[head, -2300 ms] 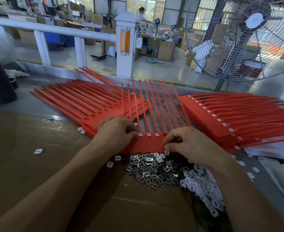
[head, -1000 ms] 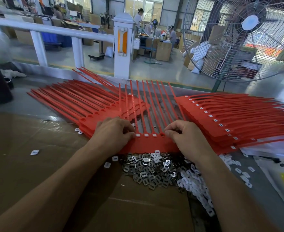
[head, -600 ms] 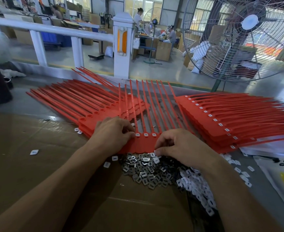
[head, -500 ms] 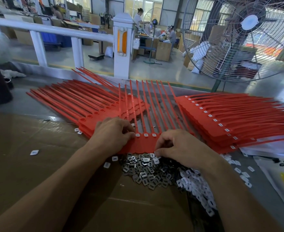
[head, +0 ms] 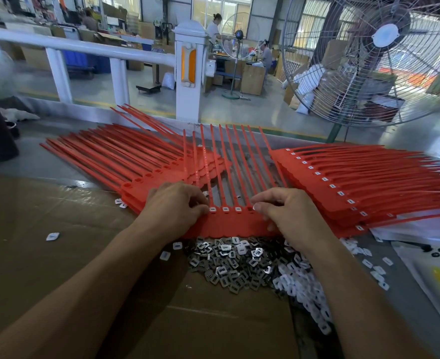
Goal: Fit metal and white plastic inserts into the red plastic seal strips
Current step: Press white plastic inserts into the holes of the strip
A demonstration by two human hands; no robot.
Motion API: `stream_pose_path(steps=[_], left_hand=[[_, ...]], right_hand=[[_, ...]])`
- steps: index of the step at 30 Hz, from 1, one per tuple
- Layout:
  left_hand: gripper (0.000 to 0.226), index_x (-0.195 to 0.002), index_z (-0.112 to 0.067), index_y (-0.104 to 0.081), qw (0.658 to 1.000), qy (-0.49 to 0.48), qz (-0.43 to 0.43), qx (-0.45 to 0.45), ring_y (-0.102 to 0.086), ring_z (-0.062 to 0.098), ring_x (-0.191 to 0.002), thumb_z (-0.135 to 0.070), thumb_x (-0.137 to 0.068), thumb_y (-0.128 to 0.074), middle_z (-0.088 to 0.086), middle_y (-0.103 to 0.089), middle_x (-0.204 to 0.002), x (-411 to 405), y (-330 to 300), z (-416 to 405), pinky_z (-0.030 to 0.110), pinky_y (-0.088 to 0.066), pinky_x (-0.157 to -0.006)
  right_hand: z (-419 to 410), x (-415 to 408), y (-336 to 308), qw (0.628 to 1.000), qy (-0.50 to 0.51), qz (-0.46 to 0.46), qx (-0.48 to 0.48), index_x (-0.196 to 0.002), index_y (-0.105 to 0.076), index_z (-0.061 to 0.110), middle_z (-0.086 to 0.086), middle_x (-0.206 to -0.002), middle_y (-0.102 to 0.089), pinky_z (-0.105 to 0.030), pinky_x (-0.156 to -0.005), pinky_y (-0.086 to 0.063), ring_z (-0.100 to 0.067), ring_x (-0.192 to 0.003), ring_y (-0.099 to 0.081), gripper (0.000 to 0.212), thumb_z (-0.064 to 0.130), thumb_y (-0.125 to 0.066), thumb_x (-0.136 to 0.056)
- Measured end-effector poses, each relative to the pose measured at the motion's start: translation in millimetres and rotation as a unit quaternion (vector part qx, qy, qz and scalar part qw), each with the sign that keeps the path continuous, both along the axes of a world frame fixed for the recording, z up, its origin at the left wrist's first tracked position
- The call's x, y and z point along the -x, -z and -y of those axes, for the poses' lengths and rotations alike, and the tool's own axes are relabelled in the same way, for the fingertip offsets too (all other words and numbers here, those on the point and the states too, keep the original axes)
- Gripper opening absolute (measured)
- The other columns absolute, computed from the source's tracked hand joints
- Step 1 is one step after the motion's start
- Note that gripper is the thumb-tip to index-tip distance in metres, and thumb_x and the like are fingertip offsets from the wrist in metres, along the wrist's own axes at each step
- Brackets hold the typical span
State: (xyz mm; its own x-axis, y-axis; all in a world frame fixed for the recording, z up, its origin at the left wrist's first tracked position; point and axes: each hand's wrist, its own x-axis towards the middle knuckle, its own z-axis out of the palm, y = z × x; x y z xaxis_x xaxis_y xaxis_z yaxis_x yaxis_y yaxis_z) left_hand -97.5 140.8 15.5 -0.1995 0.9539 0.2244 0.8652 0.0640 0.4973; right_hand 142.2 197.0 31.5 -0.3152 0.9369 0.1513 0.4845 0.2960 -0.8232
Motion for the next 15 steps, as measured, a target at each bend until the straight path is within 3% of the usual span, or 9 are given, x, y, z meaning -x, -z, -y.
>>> stream_pose_path(steps=[4, 10, 15], left_hand=[[0.012, -0.101, -0.043, -0.07, 1.0, -0.002, -0.005, -0.002, -0.05, 0.012, -0.115, -0.049, -0.091, -0.068, -0.018, -0.063, -0.109, 0, 0, -1, 0.046, -0.032, -0.108], [0.012, -0.1, -0.043, -0.071, 1.0, -0.002, 0.0, -0.003, -0.05, 0.012, -0.114, -0.05, -0.09, -0.068, -0.019, -0.064, -0.108, 1, 1, -1, 0.045, -0.031, -0.107], [0.011, -0.099, -0.043, -0.071, 1.0, 0.001, 0.005, -0.001, -0.052, 0.013, -0.113, -0.049, -0.09, -0.069, -0.019, -0.064, -0.107, -1, -1, -1, 0.049, -0.036, -0.108]], right_hand=[[-6, 3, 4, 1.0, 0.022, 0.022, 0.0, -0.097, -0.079, 0.031, 0.015, -0.079, -0.073, -0.006, -0.05, -0.042, -0.003, -0.052, -0.065, 0.01, 0.023, -0.077, -0.092], [-14, 9, 8, 0.996, 0.052, 0.063, -0.036, -0.089, -0.077, 0.033, 0.022, -0.063, -0.069, -0.01, -0.045, -0.041, -0.003, -0.046, -0.063, 0.011, 0.028, -0.071, -0.095], [-15, 12, 10, 0.996, 0.053, 0.065, -0.027, -0.102, -0.079, 0.027, 0.014, -0.084, -0.073, -0.009, -0.049, -0.043, -0.002, -0.049, -0.065, 0.011, 0.025, -0.077, -0.091]])
